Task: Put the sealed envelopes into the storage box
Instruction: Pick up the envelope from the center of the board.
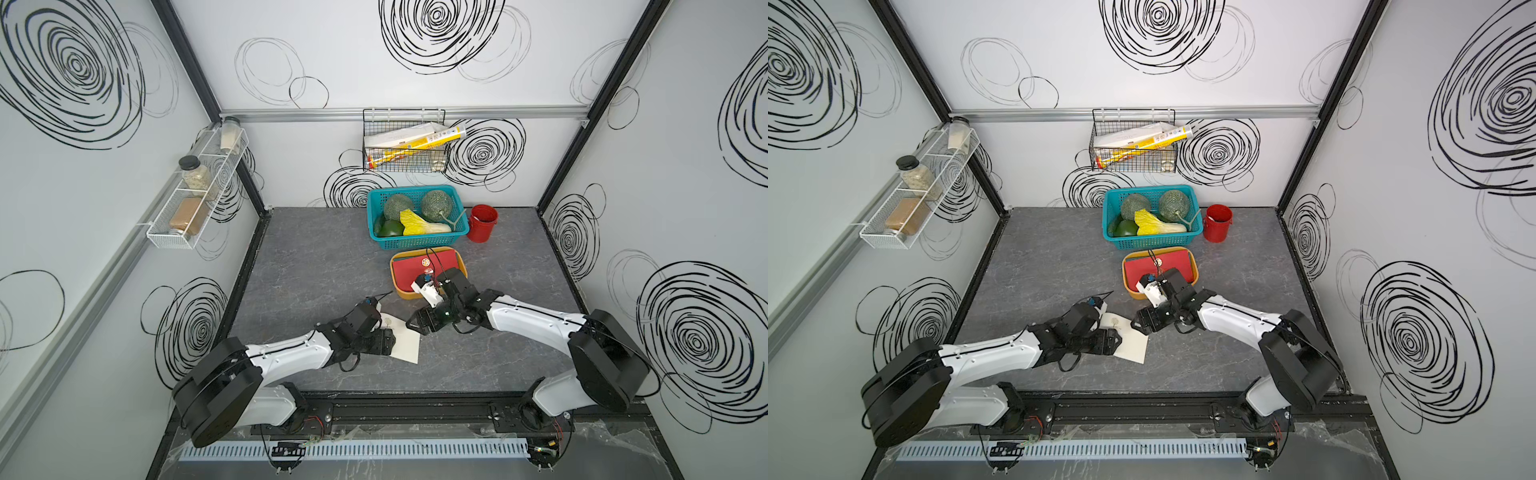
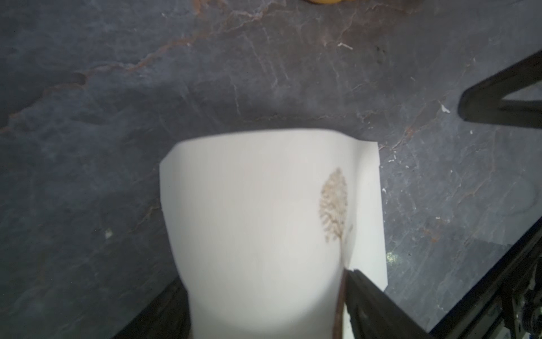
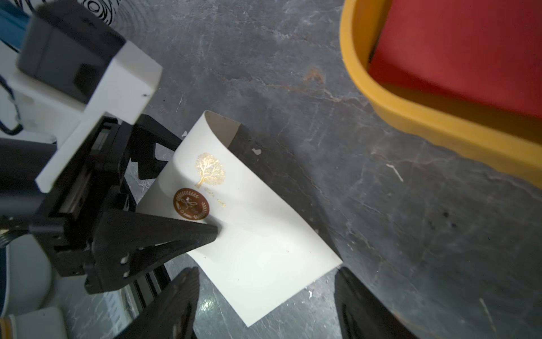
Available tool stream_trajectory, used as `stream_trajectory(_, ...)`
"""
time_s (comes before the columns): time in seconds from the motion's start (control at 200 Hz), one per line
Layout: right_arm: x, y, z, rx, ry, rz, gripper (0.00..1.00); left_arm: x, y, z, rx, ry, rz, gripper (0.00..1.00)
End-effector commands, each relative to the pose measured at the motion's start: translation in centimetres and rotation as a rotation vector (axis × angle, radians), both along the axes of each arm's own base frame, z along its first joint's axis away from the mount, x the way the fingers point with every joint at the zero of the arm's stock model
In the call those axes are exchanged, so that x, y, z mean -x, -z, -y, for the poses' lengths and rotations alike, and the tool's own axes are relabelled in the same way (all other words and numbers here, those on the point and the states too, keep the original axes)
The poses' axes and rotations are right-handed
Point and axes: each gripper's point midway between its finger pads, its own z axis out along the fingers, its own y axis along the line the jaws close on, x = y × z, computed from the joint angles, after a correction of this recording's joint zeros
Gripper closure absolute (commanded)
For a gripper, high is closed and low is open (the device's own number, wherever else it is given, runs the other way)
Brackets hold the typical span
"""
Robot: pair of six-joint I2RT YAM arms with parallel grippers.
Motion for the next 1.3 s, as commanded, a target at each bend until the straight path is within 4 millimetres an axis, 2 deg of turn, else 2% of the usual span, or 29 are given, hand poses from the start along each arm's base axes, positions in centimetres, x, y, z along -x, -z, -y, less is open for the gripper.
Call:
stream_trajectory(0.0,-0.4,-0.5,-1.6,-0.037,-0.116,0.067,0.29,3.5,3.3,-2.1,-0.114,0.044,-0.142,0.16)
stream_trajectory(0.075,-0.8,0.0,-2.4,-0.038,-0.149,0.058,0.33,3.6,3.5,-1.9,-0.115,0.045,-0.145,0.15)
stream_trajectory(0.225,-1.0,0.4,-3.8,-0.075,-0.215,0.06,0.35,3.6,3.7,-1.8,-0.118,0.048,-0.146,0.15)
stream_trajectory(0.551,-0.2,0.7,-4.9,-0.129,-0.344,0.073,0.33,3.3,3.1,-1.2,-0.099,0.075,-0.128,0.15)
stream_trajectory(0.711,-0.3,2.0,-5.5,-0.123,-0.38,0.041,0.34,3.3,2.8,-1.0,-0.093,0.088,-0.116,0.15)
stream_trajectory(0.781,-0.2,2.1,-5.7,-0.137,-0.394,0.029,0.4,3.2,2.8,-1.2,-0.098,0.083,-0.112,0.15)
stream_trajectory(0.901,0.4,1.7,-5.9,-0.168,-0.421,0.017,0.56,3.0,2.7,-1.2,-0.1,0.075,-0.109,0.15)
stream_trajectory(0.956,0.8,1.6,-5.8,-0.174,-0.437,0.014,0.65,3.0,2.7,-1.3,-0.1,0.068,-0.106,0.15)
stream_trajectory(1.006,1.2,1.5,-5.7,-0.185,-0.456,0.005,0.78,2.8,2.7,-1.2,-0.098,0.064,-0.102,0.15)
stream_trajectory(1.076,1.7,1.2,-5.7,-0.2,-0.476,-0.004,0.84,2.7,2.7,-1.2,-0.095,0.057,-0.099,0.15)
stream_trajectory(1.151,2.0,0.9,-5.6,-0.213,-0.489,-0.013,1.0,2.5,2.6,-1.1,-0.094,0.052,-0.097,0.14)
stream_trajectory(1.292,1.8,0.6,-5.0,-0.198,-0.487,-0.029,1.0,2.0,1.8,-1.3,-0.101,0.03,-0.083,0.12)
